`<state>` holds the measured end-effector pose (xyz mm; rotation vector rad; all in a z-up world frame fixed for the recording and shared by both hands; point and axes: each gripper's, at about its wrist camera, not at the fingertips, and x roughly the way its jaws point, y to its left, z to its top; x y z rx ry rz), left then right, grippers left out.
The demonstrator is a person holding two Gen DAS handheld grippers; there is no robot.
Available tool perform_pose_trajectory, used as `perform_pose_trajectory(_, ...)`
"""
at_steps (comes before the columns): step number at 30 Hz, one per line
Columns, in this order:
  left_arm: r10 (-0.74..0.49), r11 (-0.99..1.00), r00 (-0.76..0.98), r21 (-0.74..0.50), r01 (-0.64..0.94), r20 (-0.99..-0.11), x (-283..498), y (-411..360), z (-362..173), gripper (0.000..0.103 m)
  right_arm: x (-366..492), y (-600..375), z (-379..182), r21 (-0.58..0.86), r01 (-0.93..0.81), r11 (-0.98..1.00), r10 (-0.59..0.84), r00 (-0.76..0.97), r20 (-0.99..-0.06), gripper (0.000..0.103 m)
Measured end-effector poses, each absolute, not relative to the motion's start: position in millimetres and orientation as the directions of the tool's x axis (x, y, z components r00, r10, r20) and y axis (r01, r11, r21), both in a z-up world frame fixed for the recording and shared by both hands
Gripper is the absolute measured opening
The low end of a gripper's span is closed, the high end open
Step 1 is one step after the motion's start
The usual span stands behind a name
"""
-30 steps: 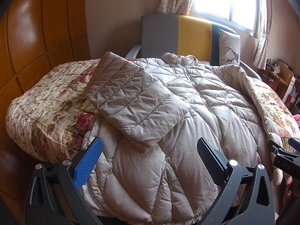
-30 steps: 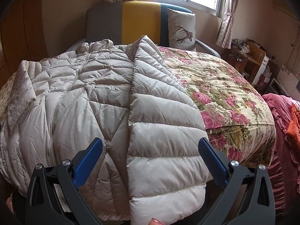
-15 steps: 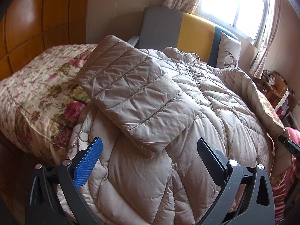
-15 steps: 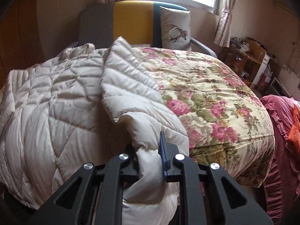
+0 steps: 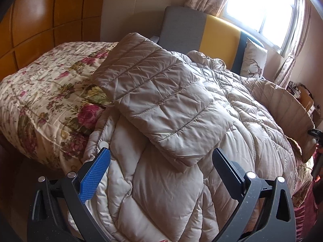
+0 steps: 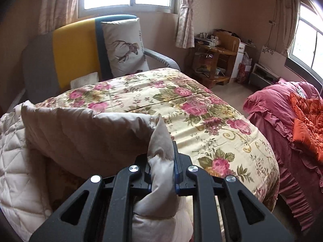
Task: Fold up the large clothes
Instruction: 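Grasp the jacket front panel edge with the right tool and fold it over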
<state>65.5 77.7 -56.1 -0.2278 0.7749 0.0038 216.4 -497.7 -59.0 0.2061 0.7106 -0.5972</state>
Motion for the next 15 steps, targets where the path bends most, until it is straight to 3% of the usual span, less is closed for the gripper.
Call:
perform_pose_trajectory(1, -0.097, 0.972, 0.72, -0.222, -0.08, -0.687, 65.2, 80.3, -56.0, 0.1, 223.4, -504.8, -64.1, -0.02, 0.592, 0.805, -0.447, 0.585, -0.676, 0.015)
perform_pose_trajectory(3, -0.133, 0.962, 0.731, -0.265, -0.068, -0.669, 64.4, 84.7, -56.0, 0.1, 235.2, -513.9, -73.7, -0.037, 0.623, 0.781, -0.475, 0.555, -0.683, 0.029)
perform_pose_trajectory(5, -0.143, 0.956, 0.735, -0.286, -0.072, -0.663, 64.9, 87.5, -56.2, 0.1, 244.1, -519.8, -80.3, -0.076, 0.66, 0.747, -0.521, 0.511, -0.683, 0.077)
perform_pose_trajectory(7, -0.119, 0.957, 0.733, -0.273, -0.094, -0.669, 66.6, 91.0, -56.2, 0.1, 247.8, -524.8, -82.8, -0.102, 0.706, 0.701, -0.565, 0.463, -0.683, 0.096)
perform_pose_trajectory(10, -0.08, 0.96, 0.738, -0.252, -0.124, -0.67, 67.6, 95.8, -55.7, 0.1, 236.8, -524.7, -68.1, -0.043, 0.76, 0.648, -0.59, 0.466, -0.659, 0.096)
perform_pose_trajectory(15, -0.017, 0.953, 0.739, -0.234, -0.191, -0.674, 72.9, 109.2, -59.4, 0.1, 227.9, -485.8, -30.4, -0.014, 0.759, 0.651, -0.655, 0.553, -0.516, 0.101)
